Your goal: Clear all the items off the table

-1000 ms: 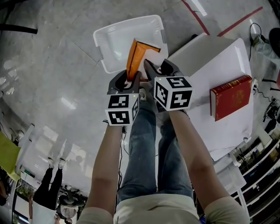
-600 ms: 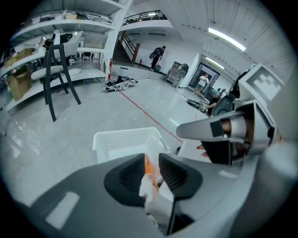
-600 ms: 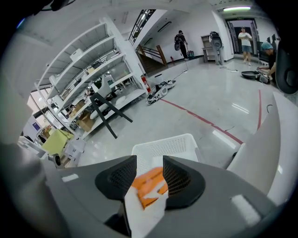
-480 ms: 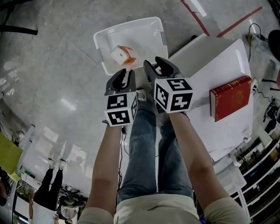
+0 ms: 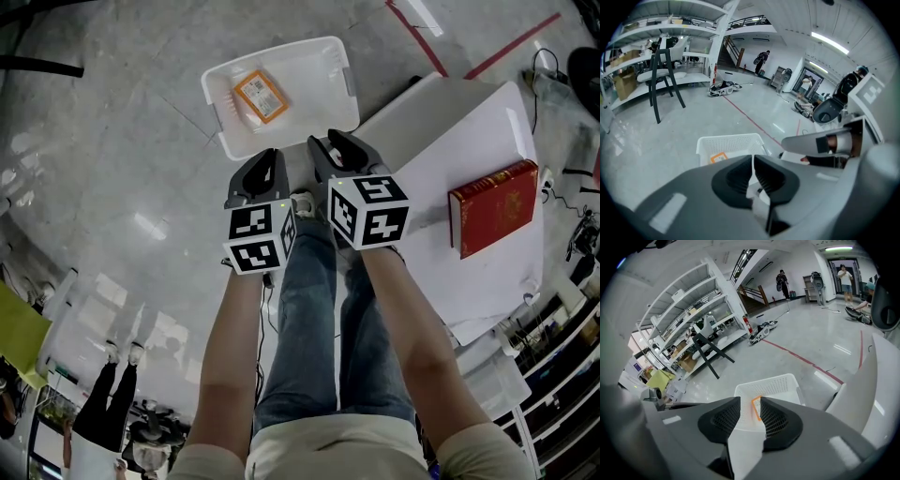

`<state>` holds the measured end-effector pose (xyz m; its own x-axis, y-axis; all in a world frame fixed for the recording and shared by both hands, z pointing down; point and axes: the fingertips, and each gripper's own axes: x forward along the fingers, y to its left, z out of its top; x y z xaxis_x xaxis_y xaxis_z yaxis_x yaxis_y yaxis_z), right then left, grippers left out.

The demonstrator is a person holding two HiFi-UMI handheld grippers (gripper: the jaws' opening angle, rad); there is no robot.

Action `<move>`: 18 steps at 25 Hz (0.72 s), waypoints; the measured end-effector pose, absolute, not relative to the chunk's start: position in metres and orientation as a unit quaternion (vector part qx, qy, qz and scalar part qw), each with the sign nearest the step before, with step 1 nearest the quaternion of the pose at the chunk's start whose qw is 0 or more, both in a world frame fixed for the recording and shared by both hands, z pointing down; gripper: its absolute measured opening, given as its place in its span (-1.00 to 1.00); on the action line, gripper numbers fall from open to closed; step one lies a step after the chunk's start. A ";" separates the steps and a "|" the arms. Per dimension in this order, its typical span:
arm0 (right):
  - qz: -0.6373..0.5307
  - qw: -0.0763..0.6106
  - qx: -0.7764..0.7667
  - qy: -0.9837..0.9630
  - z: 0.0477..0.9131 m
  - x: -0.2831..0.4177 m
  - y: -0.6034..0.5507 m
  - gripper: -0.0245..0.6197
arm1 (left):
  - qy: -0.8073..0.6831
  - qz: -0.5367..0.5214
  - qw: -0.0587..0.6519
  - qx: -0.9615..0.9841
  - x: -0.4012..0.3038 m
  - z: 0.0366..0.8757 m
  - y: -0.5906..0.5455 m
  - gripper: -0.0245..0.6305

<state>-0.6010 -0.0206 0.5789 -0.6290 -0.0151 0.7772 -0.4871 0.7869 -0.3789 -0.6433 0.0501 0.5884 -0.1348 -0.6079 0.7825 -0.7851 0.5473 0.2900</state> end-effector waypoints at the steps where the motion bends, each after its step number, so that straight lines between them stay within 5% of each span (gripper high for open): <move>1: 0.291 0.405 0.147 -0.854 0.577 -0.600 -0.020 -0.55 | -0.747 0.095 0.463 0.467 -0.643 0.587 0.050 -0.87; 8: 0.283 0.407 0.162 -0.853 0.568 -0.591 -0.023 -0.91 | -0.744 0.096 0.460 0.474 -0.637 0.577 0.048 -0.90; 18: 0.275 0.415 0.173 -0.850 0.559 -0.573 -0.020 -0.93 | -0.733 0.115 0.451 0.496 -0.624 0.565 0.041 -0.90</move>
<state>-0.5727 -0.0204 0.5594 -0.5959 -0.0672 0.8002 -0.5226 0.7891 -0.3228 -0.6243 0.0412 0.5648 -0.1013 -0.6237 0.7750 -0.8305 0.4819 0.2793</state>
